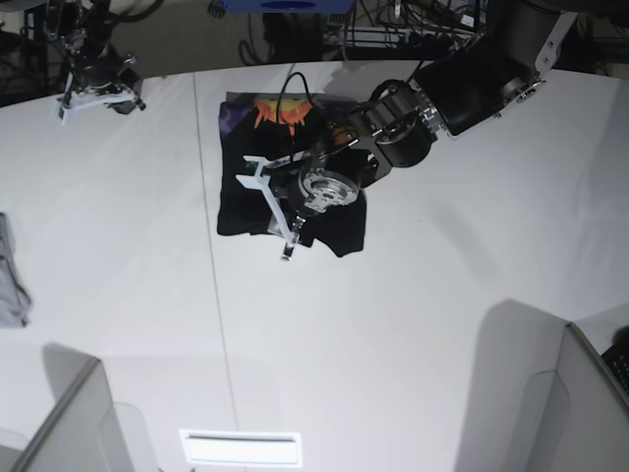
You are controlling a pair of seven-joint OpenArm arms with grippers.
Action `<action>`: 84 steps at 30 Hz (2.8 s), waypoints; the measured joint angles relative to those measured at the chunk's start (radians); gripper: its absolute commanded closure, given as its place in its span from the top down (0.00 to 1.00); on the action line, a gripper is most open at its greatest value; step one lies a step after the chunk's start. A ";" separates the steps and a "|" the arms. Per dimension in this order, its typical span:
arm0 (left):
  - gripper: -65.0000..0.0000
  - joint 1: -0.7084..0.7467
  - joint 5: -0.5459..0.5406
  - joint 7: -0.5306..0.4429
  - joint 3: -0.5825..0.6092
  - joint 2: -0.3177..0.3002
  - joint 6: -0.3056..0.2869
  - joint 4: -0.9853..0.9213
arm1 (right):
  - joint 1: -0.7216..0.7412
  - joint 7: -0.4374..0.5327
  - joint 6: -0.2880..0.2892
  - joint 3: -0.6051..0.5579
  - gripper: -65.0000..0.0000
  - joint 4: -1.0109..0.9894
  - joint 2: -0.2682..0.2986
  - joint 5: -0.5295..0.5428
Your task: Fold the T-shirt properly
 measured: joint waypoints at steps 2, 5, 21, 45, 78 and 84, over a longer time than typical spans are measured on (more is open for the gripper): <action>0.52 -0.018 0.000 0.005 0.001 -0.001 -0.006 -0.005 | 0.000 0.000 0.000 0.000 0.00 0.000 0.000 0.000; 0.52 -0.045 0.001 0.016 0.001 -0.009 -0.006 -0.010 | 0.000 0.000 0.000 0.000 0.00 0.000 0.000 0.000; 0.50 -0.063 0.001 0.034 0.013 0.069 -0.022 -0.025 | 0.025 -0.023 -0.001 -0.002 0.00 -0.001 0.014 -0.001; 0.74 -0.137 0.002 0.030 -0.058 0.125 -0.024 -0.130 | 0.047 -0.028 -0.005 -0.005 0.00 -0.006 0.019 -0.009; 0.00 0.435 -0.064 -0.046 -0.728 0.143 -0.022 0.481 | 0.035 -0.032 0.158 -0.003 0.00 0.153 0.116 -0.328; 0.00 0.690 -0.178 -0.359 -0.896 0.138 -0.020 0.483 | 0.032 -0.032 0.424 0.049 0.00 0.227 -0.005 -0.586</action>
